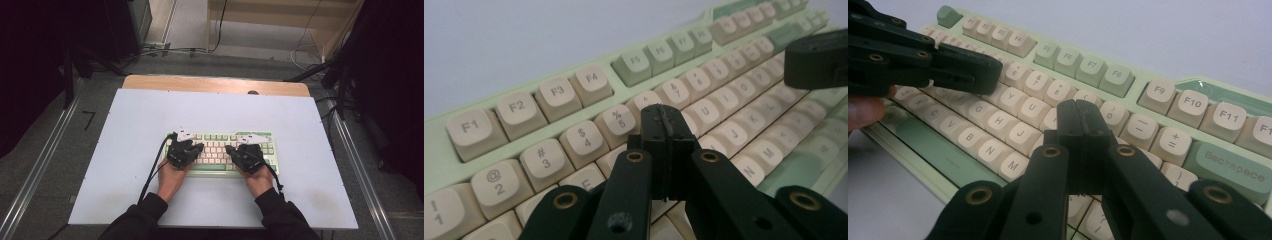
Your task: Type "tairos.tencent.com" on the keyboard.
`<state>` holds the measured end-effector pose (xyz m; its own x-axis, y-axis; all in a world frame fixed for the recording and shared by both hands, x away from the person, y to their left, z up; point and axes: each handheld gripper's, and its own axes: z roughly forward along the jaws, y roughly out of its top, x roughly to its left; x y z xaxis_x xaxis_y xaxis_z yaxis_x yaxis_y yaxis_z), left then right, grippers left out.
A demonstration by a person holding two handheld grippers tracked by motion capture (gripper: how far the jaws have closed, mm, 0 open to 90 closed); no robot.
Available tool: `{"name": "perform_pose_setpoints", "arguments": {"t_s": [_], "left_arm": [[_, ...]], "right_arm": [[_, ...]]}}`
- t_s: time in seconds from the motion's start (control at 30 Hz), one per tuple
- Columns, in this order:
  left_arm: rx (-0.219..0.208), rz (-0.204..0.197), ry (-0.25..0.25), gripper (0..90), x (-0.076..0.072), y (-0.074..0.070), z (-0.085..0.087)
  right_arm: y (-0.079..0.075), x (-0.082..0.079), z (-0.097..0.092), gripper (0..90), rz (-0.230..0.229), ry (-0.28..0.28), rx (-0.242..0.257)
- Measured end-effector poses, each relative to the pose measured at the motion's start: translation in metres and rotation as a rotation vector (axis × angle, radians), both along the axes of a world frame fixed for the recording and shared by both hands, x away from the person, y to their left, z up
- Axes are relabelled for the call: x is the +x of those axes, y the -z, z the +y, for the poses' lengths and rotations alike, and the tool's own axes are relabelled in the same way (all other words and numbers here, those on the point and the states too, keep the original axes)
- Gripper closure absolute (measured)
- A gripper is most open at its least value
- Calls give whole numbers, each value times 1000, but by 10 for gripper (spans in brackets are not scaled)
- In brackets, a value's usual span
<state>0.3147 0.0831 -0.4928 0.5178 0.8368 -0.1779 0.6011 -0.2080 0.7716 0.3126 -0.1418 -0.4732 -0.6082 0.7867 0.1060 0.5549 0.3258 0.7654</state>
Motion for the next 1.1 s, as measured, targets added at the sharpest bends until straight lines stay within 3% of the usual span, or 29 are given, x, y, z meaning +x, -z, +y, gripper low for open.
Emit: {"name": "perform_pose_setpoints", "arguments": {"t_s": [0.1,0.23,0.5,1.1], "left_arm": [[1,-8,-4,900,-1,-2,0],[-32,-42,-20,900,-5,-10,5],[-41,-48,-54,900,-7,-14,19],[-17,-24,-85,900,-8,-7,33]], "right_arm": [[0,0,0,873,-1,-4,-2],[0,0,0,873,-4,-4,2],[-1,-1,-1,873,-5,-4,4],[-2,-2,0,873,-5,-9,3]]}}
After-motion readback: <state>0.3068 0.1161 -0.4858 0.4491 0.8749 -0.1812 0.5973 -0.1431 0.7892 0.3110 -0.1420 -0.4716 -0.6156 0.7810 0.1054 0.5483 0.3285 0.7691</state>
